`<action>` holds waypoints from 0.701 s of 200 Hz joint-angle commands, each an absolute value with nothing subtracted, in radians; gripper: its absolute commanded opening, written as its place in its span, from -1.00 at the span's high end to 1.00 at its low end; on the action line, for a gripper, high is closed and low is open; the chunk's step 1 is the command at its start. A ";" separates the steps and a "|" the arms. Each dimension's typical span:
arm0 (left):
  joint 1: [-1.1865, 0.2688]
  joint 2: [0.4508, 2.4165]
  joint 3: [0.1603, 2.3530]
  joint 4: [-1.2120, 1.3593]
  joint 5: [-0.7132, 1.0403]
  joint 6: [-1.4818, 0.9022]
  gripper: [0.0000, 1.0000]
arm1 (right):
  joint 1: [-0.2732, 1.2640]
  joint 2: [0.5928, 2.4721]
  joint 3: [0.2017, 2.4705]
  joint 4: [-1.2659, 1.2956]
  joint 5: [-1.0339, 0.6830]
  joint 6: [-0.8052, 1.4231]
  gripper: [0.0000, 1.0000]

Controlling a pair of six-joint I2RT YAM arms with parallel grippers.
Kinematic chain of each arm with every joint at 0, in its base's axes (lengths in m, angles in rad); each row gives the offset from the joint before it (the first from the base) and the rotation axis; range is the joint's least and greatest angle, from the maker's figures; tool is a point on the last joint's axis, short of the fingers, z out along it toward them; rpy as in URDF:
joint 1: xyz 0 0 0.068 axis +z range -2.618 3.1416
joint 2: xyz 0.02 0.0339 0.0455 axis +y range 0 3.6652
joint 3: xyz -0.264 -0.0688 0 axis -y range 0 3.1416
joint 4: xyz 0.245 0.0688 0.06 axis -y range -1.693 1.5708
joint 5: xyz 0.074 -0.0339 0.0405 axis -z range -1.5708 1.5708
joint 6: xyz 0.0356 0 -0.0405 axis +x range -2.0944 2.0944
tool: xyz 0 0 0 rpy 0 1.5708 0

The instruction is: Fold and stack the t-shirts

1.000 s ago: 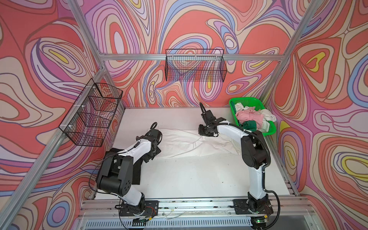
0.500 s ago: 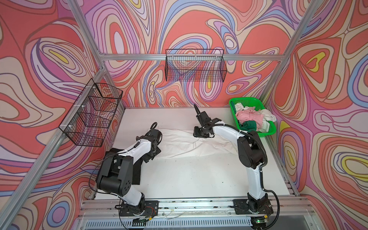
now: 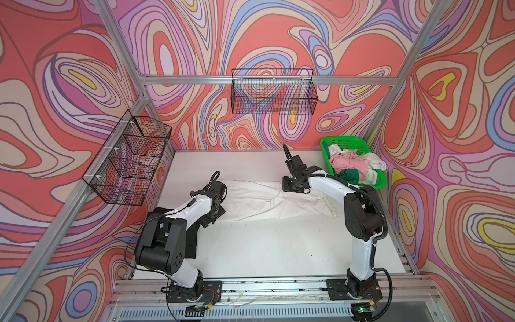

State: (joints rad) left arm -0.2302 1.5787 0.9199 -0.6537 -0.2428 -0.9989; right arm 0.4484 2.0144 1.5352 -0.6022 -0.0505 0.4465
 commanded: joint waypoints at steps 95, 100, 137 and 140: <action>-0.236 1.561 0.907 -0.661 -0.254 -1.011 -0.43 | 0.479 2.017 1.540 -0.472 -0.222 0.423 0.03; -0.236 1.561 0.905 -0.658 -0.253 -1.011 -0.43 | 0.469 2.001 1.529 -0.480 -0.178 0.425 0.03; -0.236 1.570 0.910 -0.655 -0.240 -1.012 -0.43 | 0.442 1.994 1.541 -0.586 0.116 0.367 0.06; -0.236 1.568 0.910 -0.655 -0.241 -1.011 -0.43 | 0.442 1.998 1.545 -0.592 0.124 0.360 0.06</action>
